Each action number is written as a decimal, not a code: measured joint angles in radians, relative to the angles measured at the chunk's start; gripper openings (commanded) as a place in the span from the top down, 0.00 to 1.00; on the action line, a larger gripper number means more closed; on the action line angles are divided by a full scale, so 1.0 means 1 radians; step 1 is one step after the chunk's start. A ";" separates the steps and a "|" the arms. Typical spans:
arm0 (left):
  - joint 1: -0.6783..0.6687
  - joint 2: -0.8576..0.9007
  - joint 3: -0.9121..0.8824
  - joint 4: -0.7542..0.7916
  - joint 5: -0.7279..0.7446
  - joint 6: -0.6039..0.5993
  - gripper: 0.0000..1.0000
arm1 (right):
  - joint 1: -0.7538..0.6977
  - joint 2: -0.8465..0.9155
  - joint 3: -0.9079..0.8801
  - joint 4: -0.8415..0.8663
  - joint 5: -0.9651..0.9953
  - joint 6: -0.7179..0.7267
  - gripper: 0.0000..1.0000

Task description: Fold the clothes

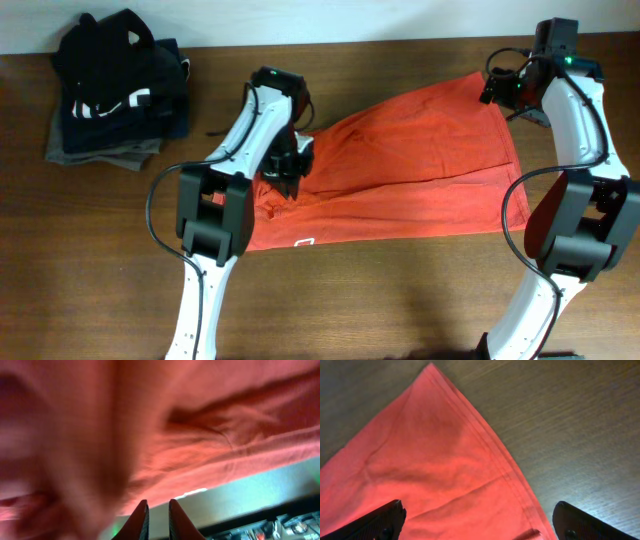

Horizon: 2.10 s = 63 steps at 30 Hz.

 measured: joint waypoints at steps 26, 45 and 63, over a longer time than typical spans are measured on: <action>0.088 0.028 0.235 0.084 -0.056 0.008 0.44 | 0.000 0.000 0.000 0.003 -0.030 0.000 0.01; 0.082 0.100 0.228 0.084 -0.056 0.008 1.00 | 0.000 0.000 0.000 0.003 -0.030 0.000 0.01; 0.082 0.106 0.527 0.004 -0.092 0.012 1.00 | 0.000 0.000 0.000 0.002 -0.030 0.000 0.01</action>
